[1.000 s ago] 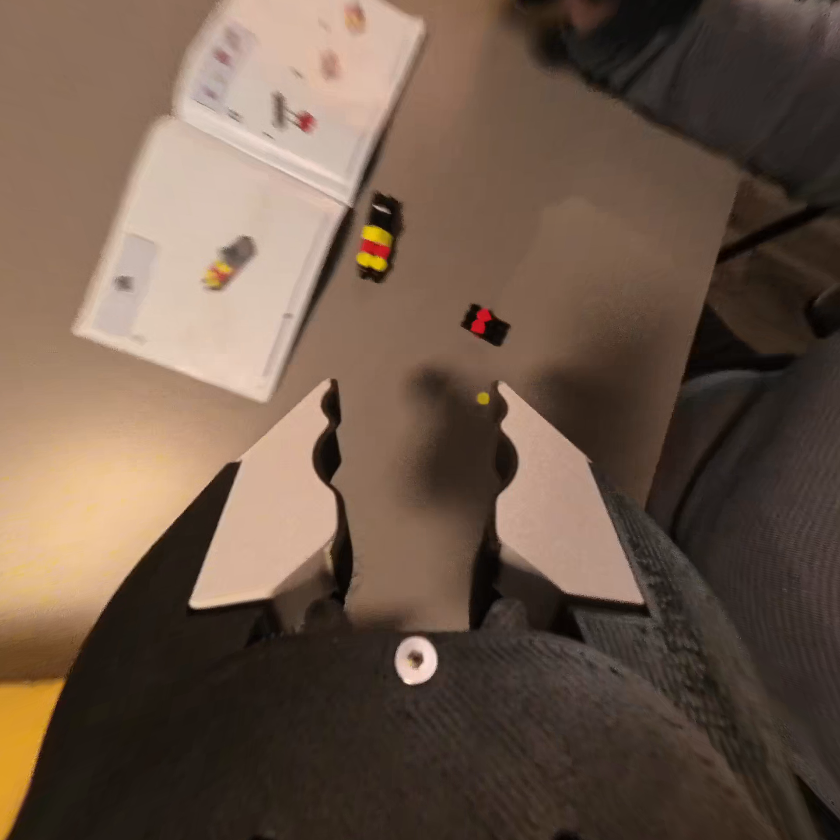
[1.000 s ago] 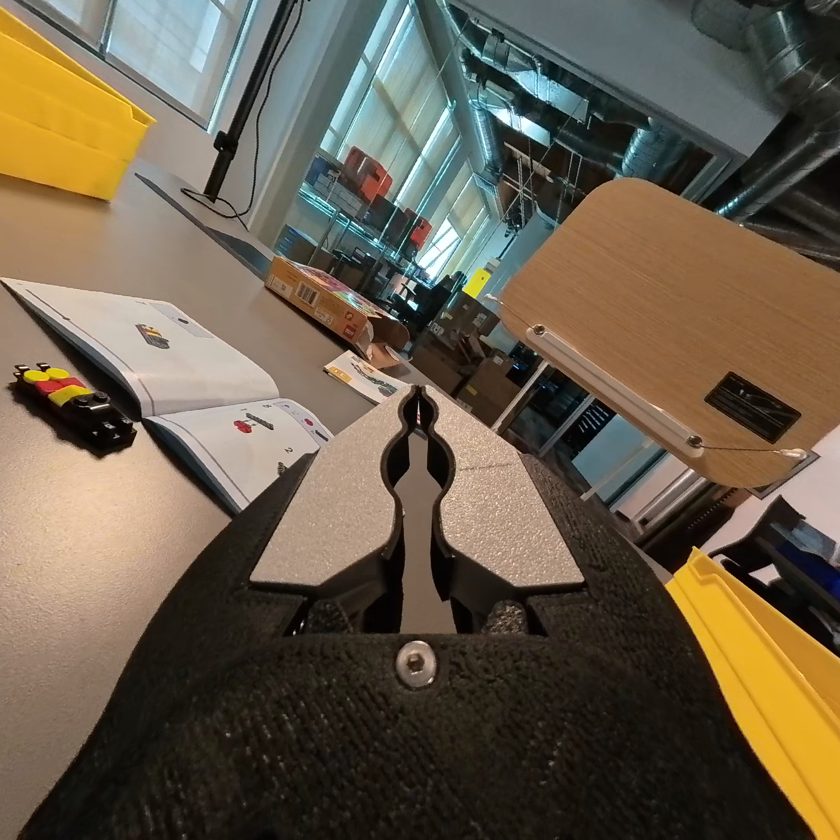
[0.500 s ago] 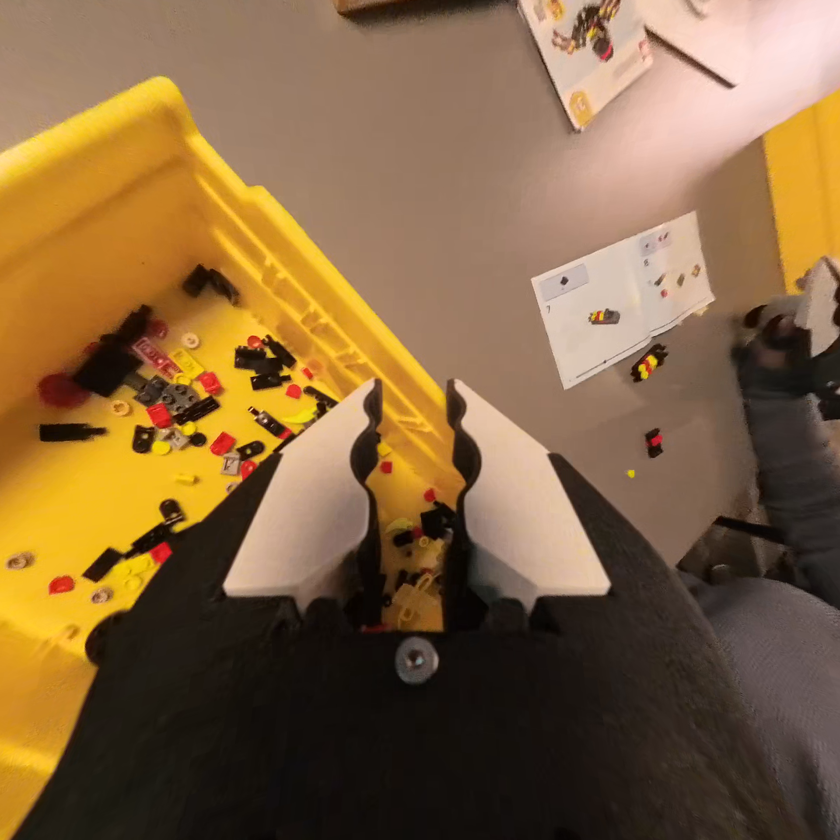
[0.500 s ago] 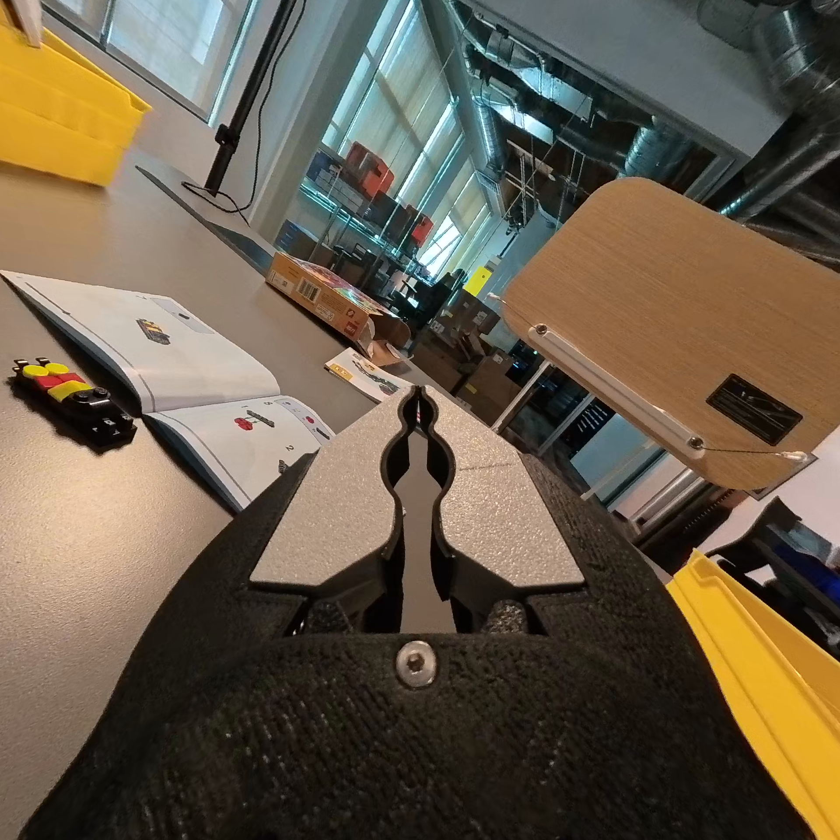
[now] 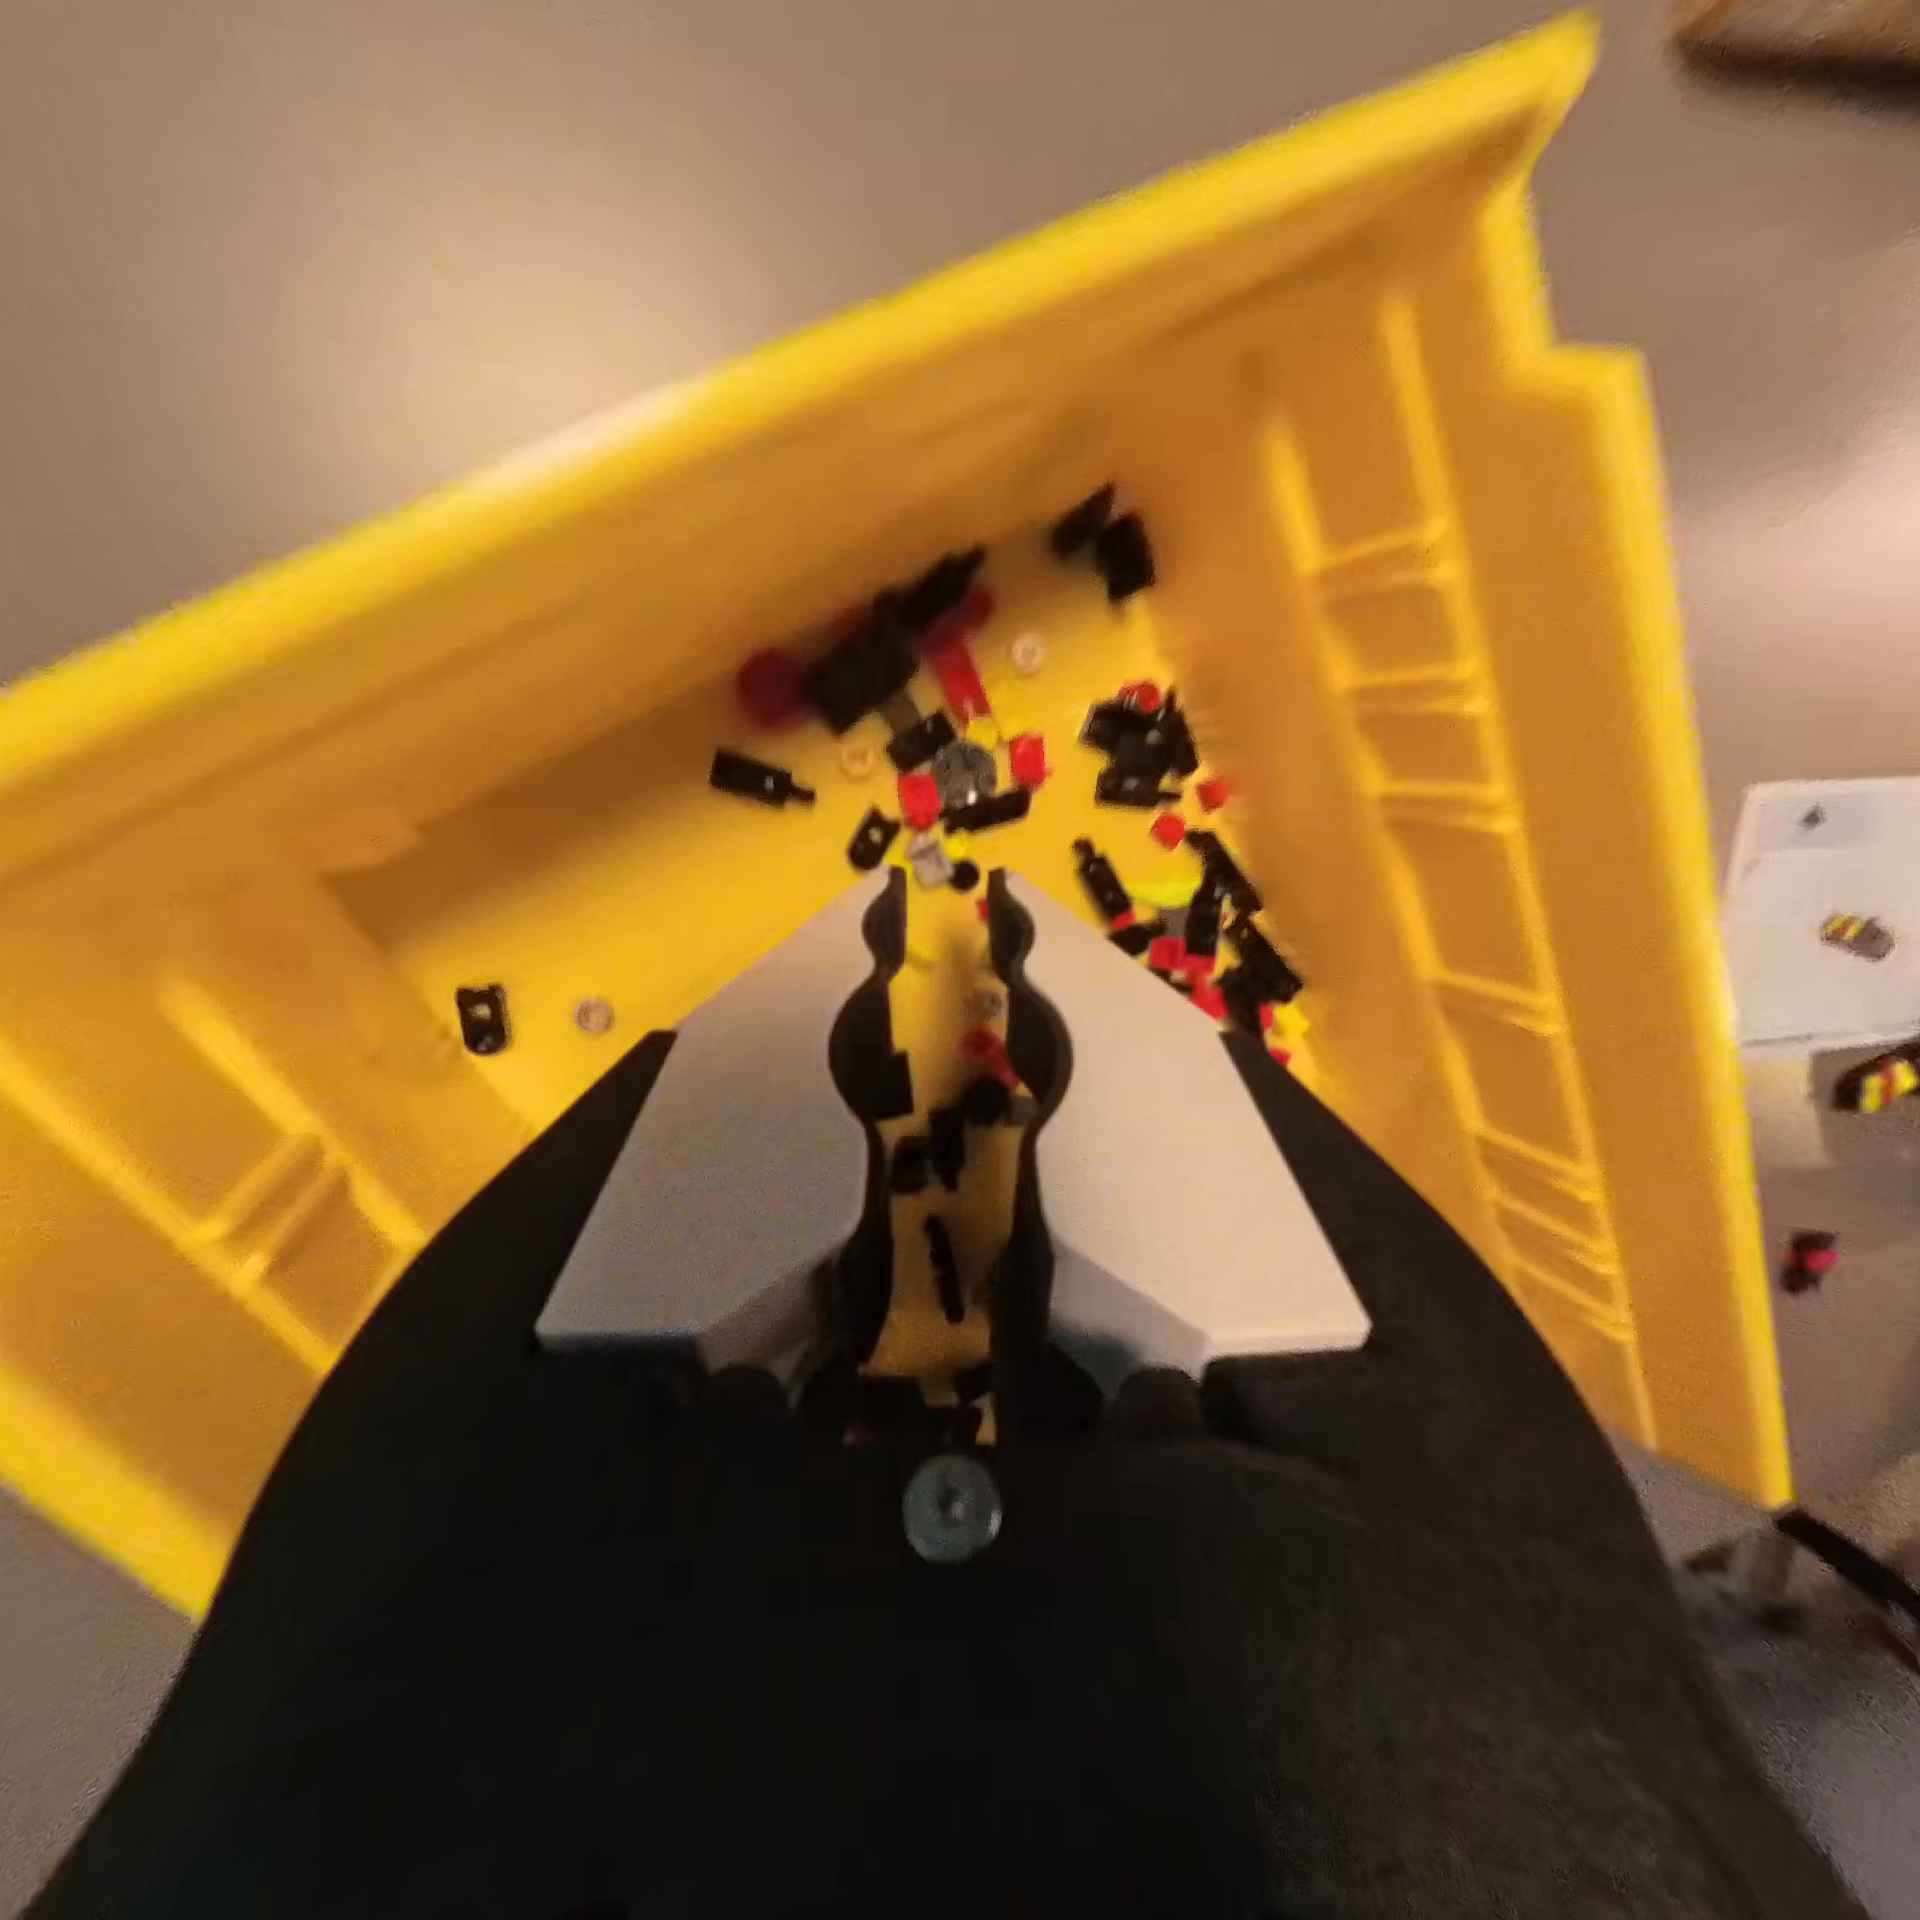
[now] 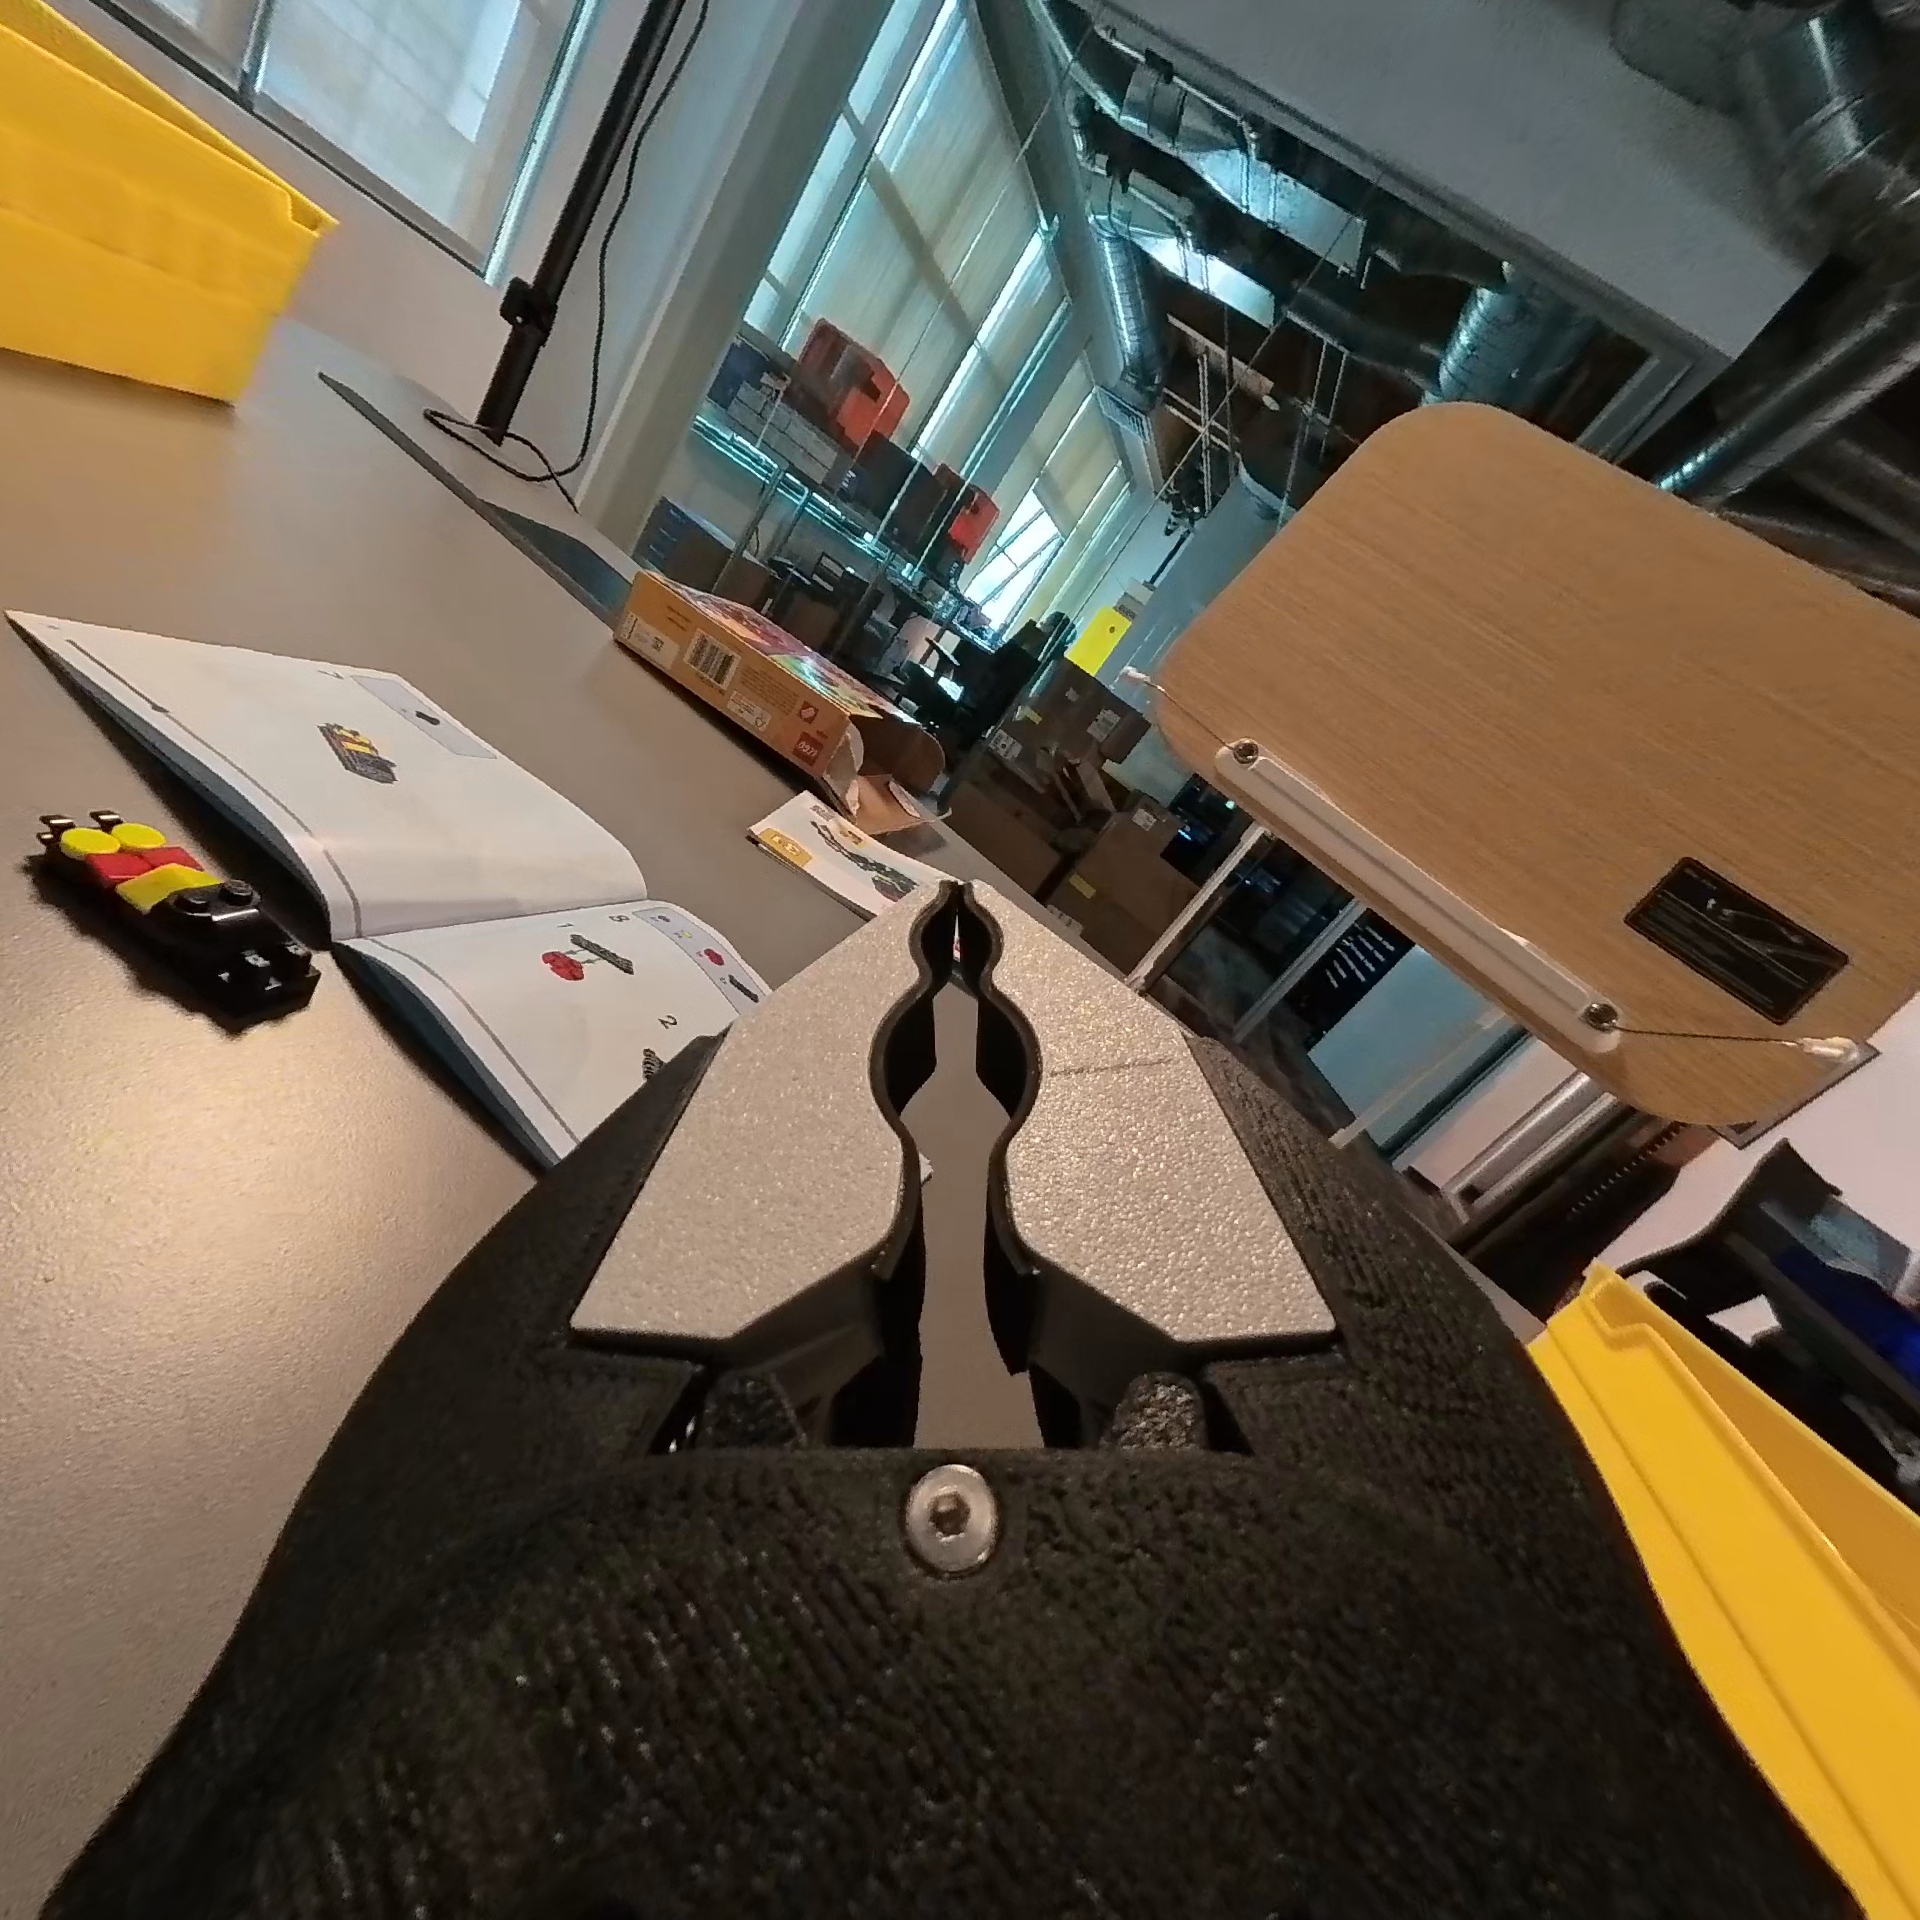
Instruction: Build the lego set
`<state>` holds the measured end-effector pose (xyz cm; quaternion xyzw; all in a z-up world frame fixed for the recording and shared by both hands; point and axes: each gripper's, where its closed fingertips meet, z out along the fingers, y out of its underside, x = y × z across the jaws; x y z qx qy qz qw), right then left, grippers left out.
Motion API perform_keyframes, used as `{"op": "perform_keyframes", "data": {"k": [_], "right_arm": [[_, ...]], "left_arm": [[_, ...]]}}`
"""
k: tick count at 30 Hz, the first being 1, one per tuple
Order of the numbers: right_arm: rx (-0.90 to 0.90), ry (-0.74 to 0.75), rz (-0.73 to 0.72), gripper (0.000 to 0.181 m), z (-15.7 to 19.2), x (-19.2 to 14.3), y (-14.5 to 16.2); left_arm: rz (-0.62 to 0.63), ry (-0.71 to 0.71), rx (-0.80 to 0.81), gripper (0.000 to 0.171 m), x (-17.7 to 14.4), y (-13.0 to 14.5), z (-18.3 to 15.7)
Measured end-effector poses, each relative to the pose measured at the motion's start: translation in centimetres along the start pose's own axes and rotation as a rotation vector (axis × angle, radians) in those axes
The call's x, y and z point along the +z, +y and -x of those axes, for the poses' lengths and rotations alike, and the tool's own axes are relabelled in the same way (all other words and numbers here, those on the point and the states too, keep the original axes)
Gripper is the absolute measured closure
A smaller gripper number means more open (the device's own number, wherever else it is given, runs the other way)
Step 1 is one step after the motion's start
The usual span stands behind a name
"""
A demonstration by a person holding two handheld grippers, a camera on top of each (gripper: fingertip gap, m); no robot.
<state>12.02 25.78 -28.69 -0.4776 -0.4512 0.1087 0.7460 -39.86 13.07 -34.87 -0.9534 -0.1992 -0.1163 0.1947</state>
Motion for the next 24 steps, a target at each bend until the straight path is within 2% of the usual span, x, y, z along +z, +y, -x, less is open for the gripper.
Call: {"op": "perform_keyframes", "data": {"k": [4,10,11,24], "right_arm": [[-0.001,0.001,0.002,0.181,0.0,0.0,0.0],[-0.002,0.001,0.004,0.181,0.0,0.0,0.1],[-0.003,0.001,0.004,0.181,0.0,0.0,0.1],[-0.006,-0.004,0.004,0.181,0.1,0.0,0.1]], "left_arm": [[0.07,-0.073,0.03,0.153,1.3,1.1,0.8],[0.138,-0.092,0.05,0.152,2.7,2.3,0.8],[0.141,-0.118,0.058,0.16,2.8,2.3,1.1],[0.127,-0.221,0.134,0.164,3.1,1.6,1.5]]}}
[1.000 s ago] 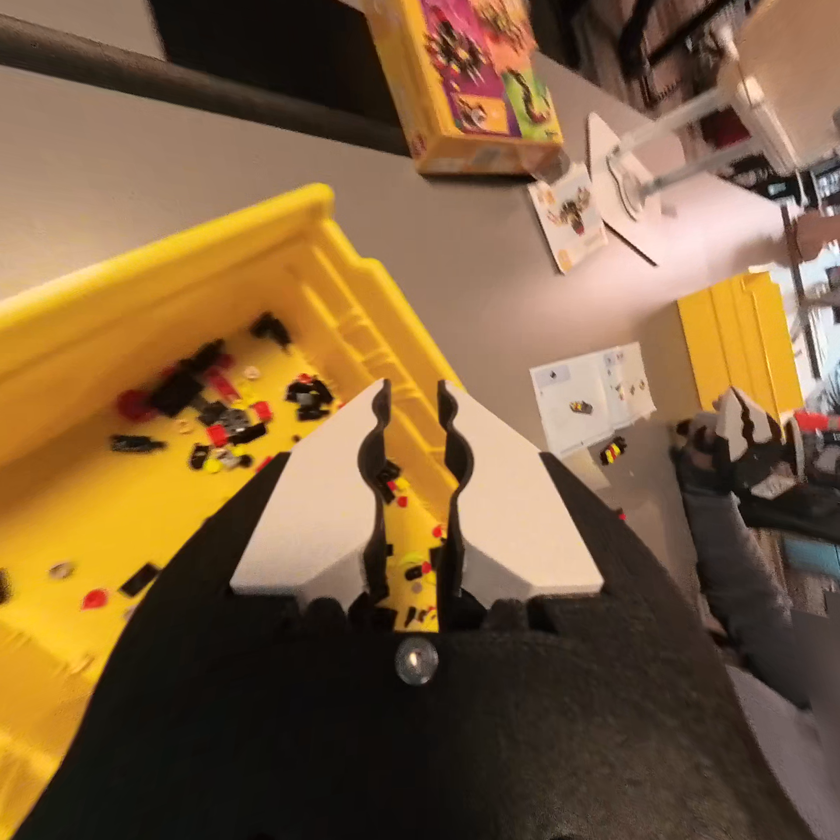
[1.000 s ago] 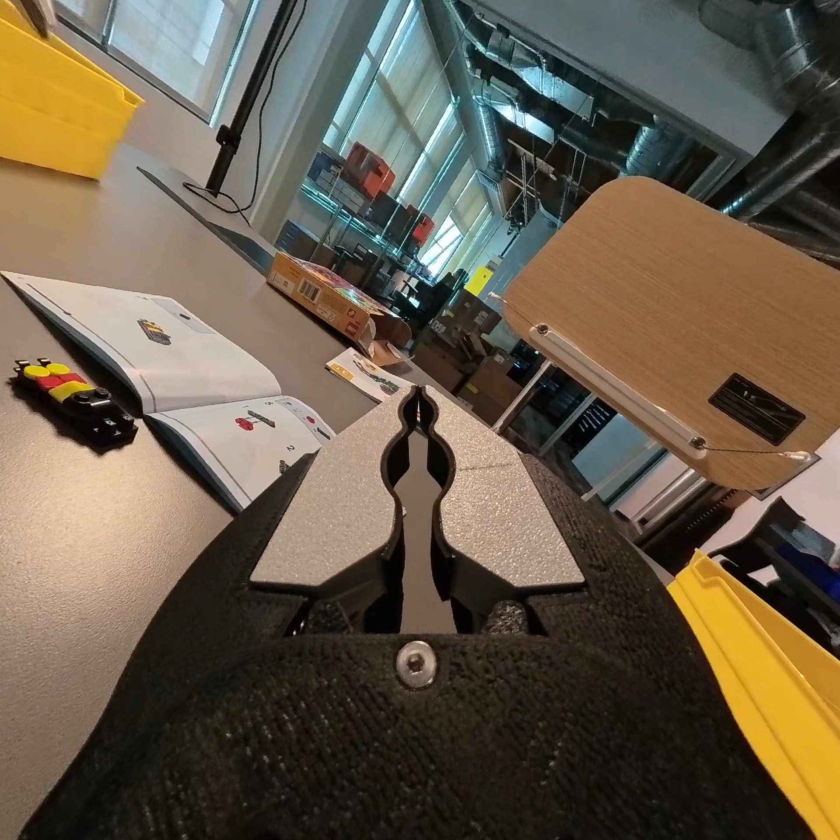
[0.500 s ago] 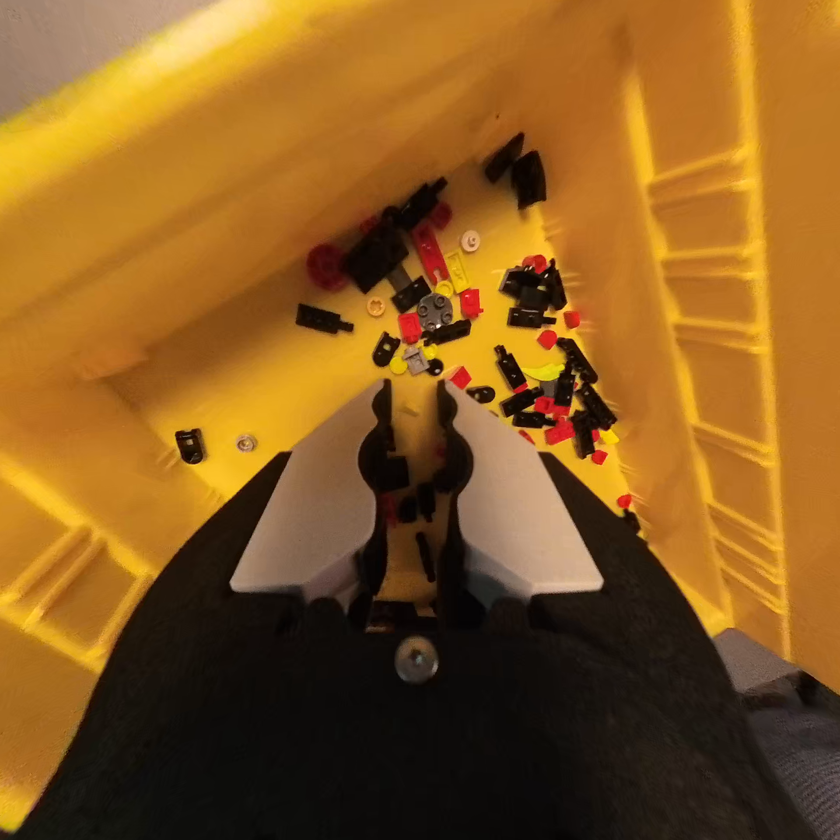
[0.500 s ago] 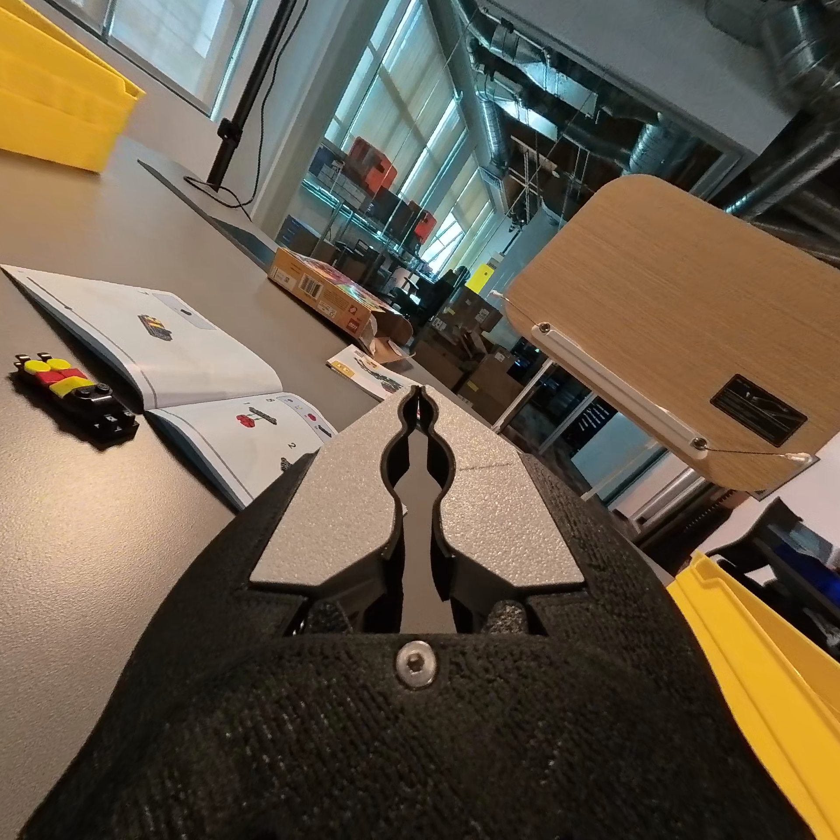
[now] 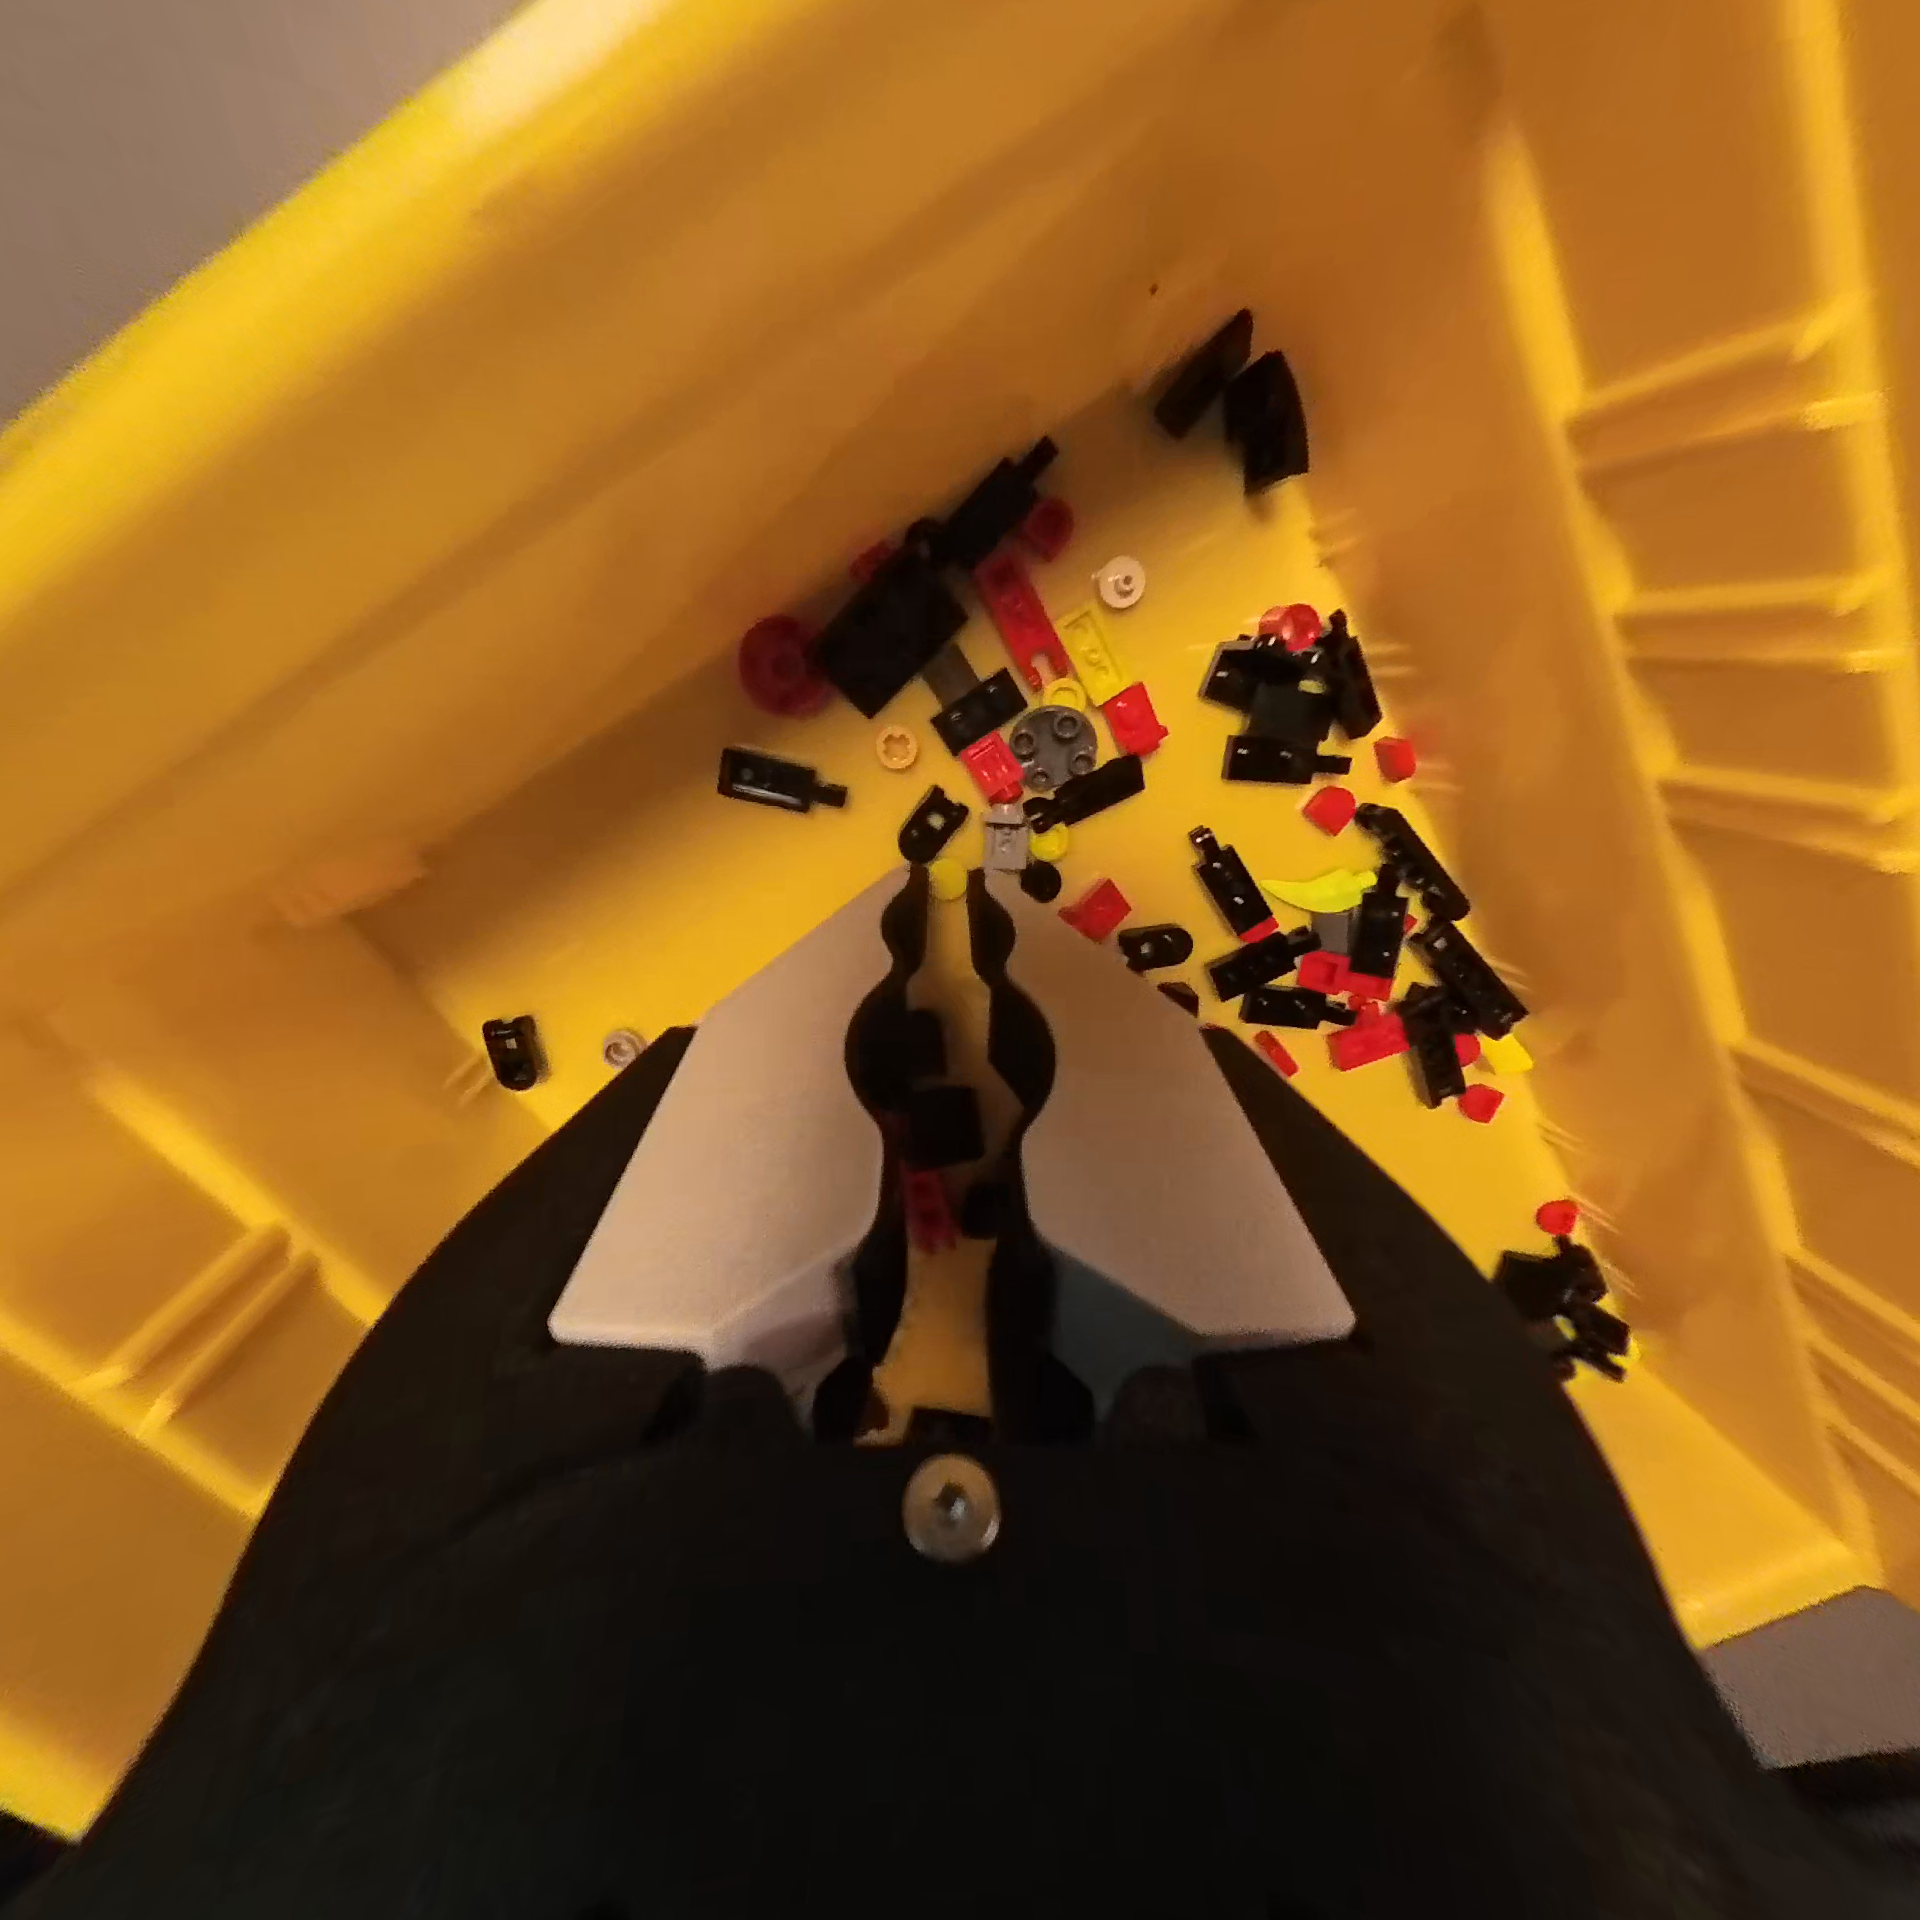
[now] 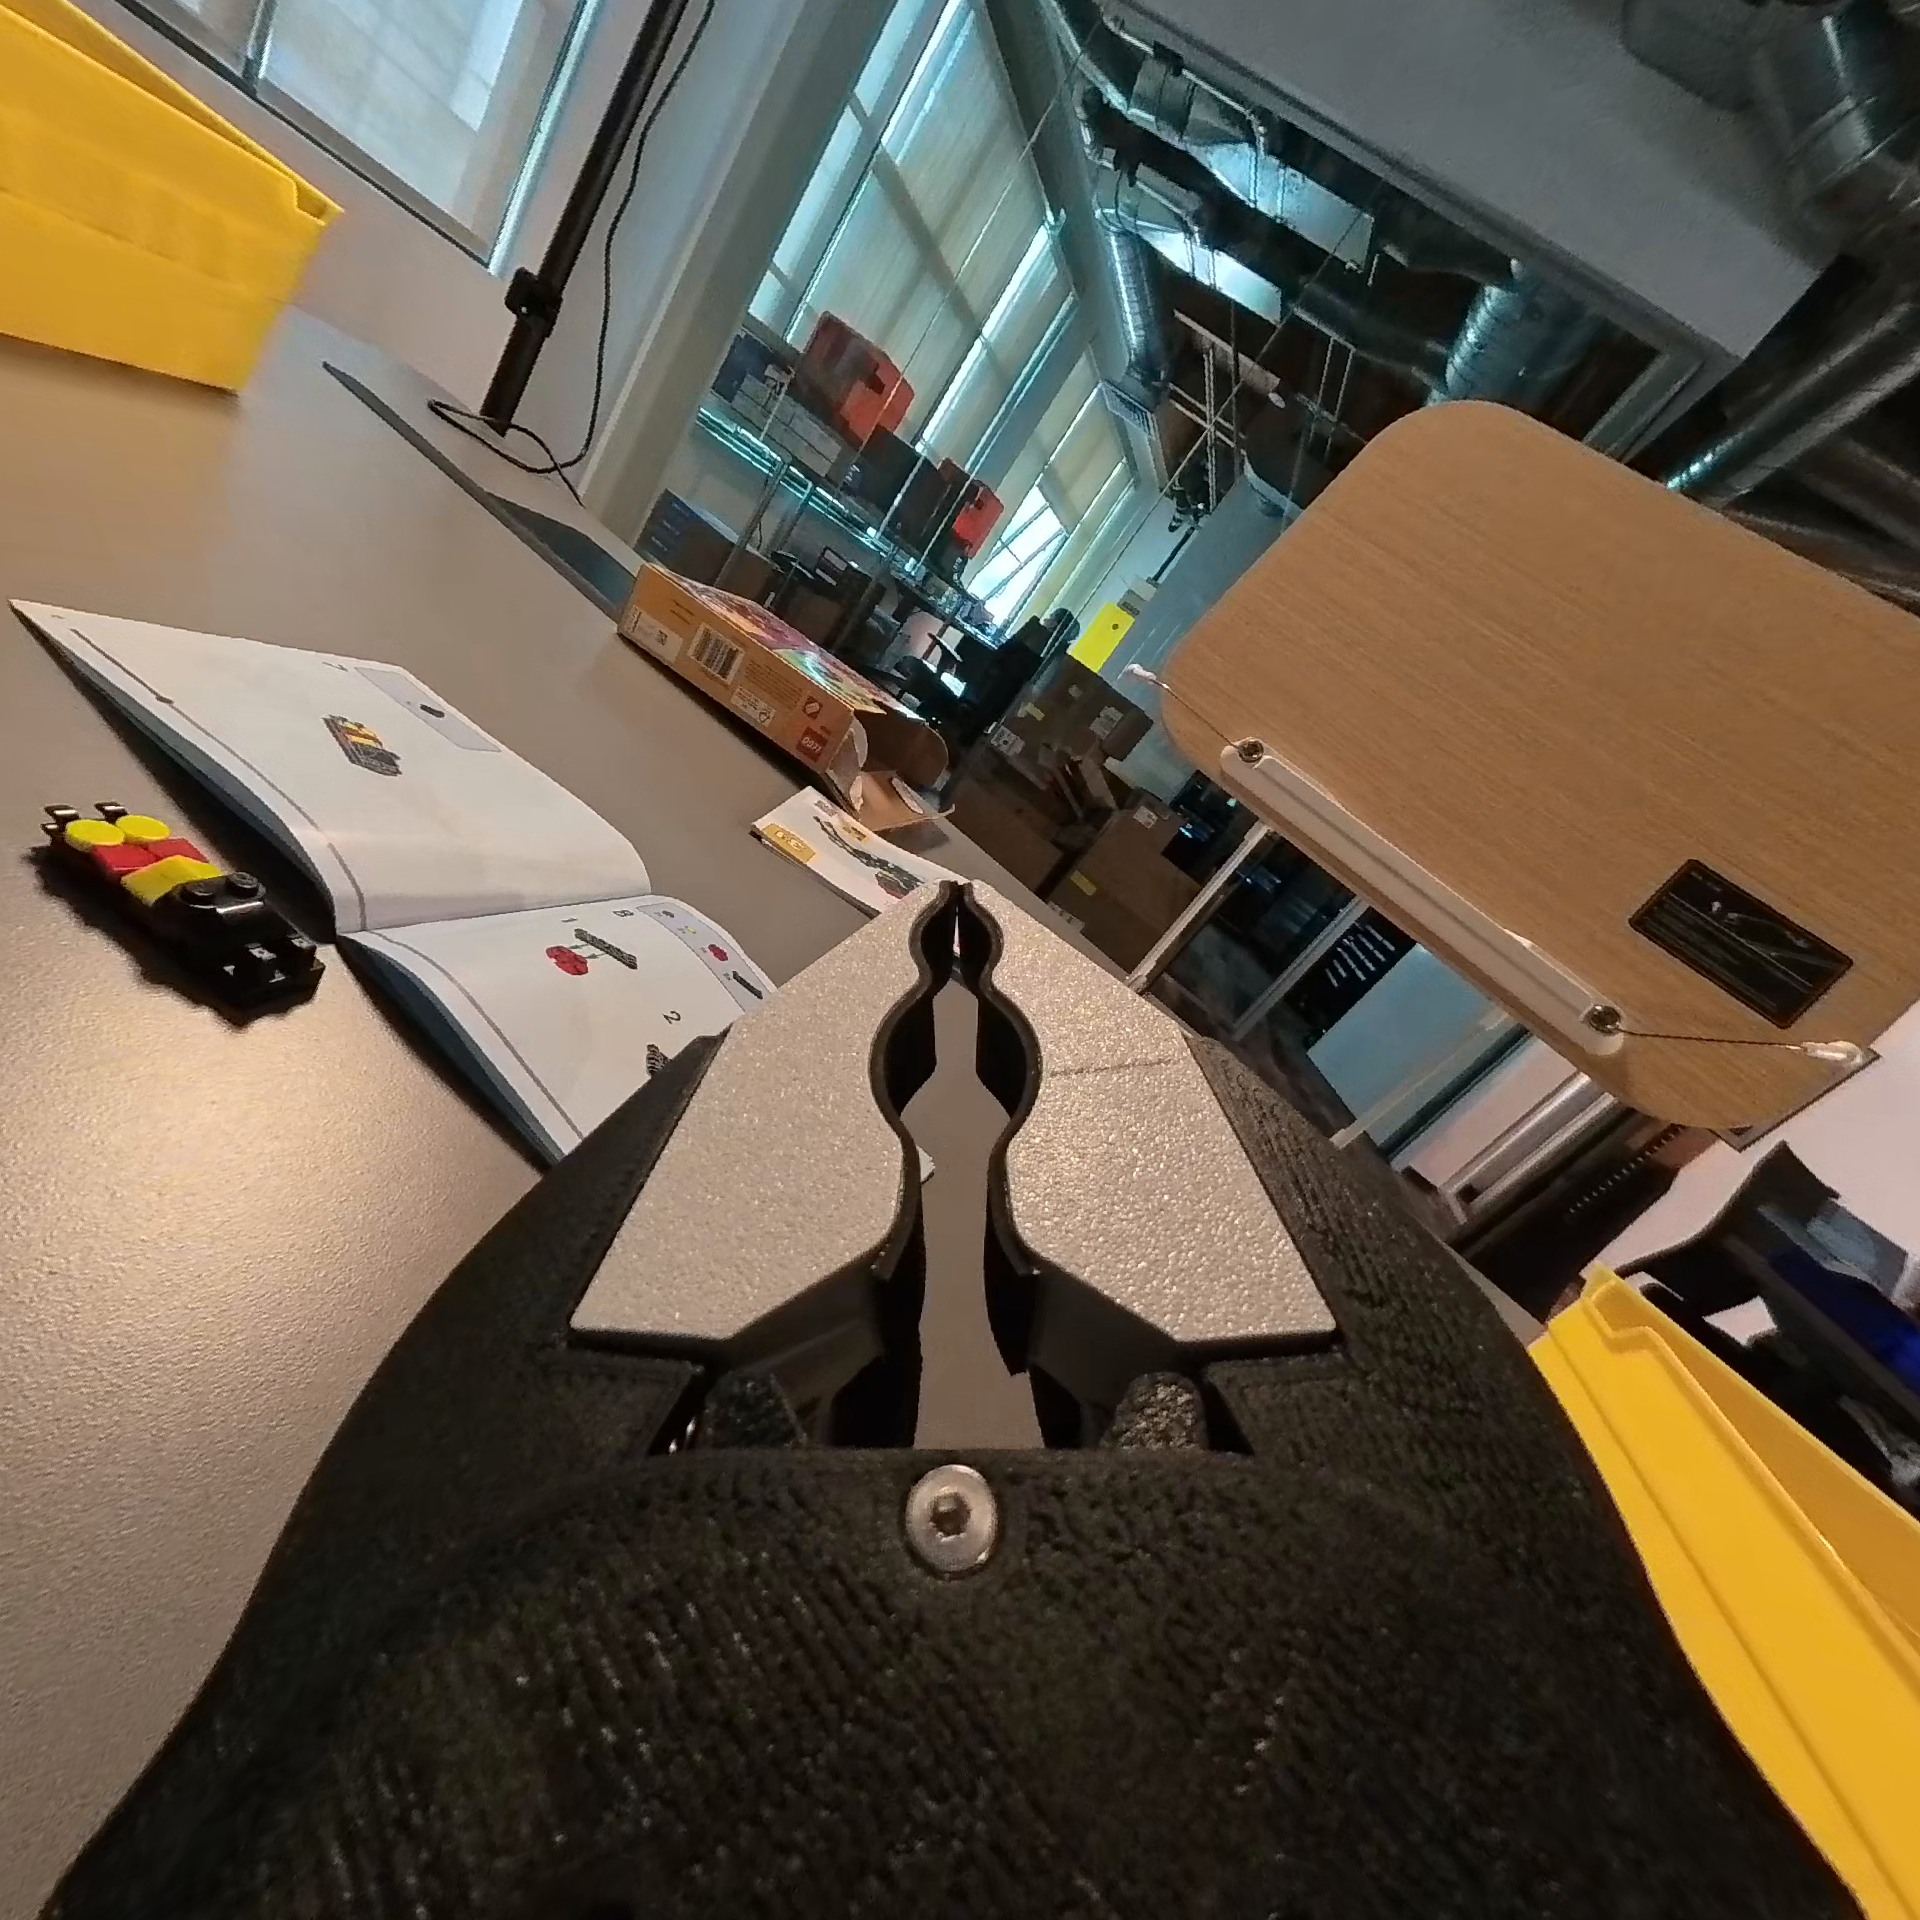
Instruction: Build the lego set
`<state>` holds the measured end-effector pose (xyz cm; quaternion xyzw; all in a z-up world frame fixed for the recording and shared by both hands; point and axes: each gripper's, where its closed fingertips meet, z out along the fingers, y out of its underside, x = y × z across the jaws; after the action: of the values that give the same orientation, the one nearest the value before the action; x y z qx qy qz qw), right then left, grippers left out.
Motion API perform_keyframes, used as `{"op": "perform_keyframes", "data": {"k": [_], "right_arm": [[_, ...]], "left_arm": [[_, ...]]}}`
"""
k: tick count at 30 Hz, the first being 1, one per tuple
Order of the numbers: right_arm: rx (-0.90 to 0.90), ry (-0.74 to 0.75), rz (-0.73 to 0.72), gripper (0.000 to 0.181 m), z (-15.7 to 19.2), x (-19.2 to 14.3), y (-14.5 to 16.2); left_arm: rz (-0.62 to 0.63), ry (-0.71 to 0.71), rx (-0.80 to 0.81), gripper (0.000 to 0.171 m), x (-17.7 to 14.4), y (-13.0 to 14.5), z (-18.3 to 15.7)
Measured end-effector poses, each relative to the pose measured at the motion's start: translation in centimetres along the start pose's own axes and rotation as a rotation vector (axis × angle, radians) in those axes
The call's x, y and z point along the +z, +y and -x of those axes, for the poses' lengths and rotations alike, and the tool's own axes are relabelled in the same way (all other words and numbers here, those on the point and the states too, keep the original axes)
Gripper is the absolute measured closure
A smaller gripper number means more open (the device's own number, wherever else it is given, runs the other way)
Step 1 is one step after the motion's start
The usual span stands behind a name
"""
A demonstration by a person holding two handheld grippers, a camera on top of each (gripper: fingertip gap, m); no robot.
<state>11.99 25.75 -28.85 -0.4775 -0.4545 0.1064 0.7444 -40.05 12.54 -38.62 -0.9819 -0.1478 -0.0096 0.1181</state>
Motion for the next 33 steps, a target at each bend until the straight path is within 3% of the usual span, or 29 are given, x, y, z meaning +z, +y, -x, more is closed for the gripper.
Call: {"op": "perform_keyframes", "data": {"k": [4,5,7,9,11,15,17,19,22,28,33], "right_arm": [[-0.001,0.003,-0.001,0.181,0.0,0.0,0.0],[-0.002,0.005,-0.001,0.181,-0.1,0.0,0.0],[-0.003,0.006,-0.002,0.181,-0.1,0.0,0.0],[-0.004,0.007,-0.002,0.181,-0.1,0.0,0.0],[-0.003,0.01,-0.001,0.181,-0.2,0.0,0.0],[-0.004,0.007,-0.002,0.181,-0.1,0.0,0.0],[-0.004,0.01,-0.002,0.181,-0.2,-0.1,0.0],[-0.003,0.012,-0.003,0.181,-0.2,-0.2,0.0],[-0.012,0.005,-0.008,0.181,-0.1,-0.3,-0.2],[-0.072,-0.07,-0.015,0.181,1.7,-0.2,-0.5],[-0.057,-0.079,-0.01,0.181,1.8,-0.1,-0.5]], "left_arm": [[0.005,-0.052,0.051,0.165,-0.4,0.1,0.0],[-0.037,-0.079,0.077,0.165,-1.4,-0.5,-0.3],[-0.237,-0.054,0.121,0.166,-5.5,-3.1,-3.2],[-0.449,-0.03,0.221,0.166,-11.0,-5.0,-7.9],[-0.586,-0.013,0.369,0.165,-15.5,-4.9,-13.8],[-0.594,0.2,0.689,0.165,-18.4,-0.2,-28.6],[-0.502,0.303,0.877,0.165,-16.7,3.6,-35.4],[-0.373,0.345,1.028,0.165,-13.4,7.3,-39.8],[-0.175,0.353,1.156,0.165,-7.9,11.5,-42.4],[-0.016,0.402,1.097,0.165,-1.9,12.4,-44.2],[0.055,0.346,1.126,0.165,0.0,12.8,-44.8]]}}
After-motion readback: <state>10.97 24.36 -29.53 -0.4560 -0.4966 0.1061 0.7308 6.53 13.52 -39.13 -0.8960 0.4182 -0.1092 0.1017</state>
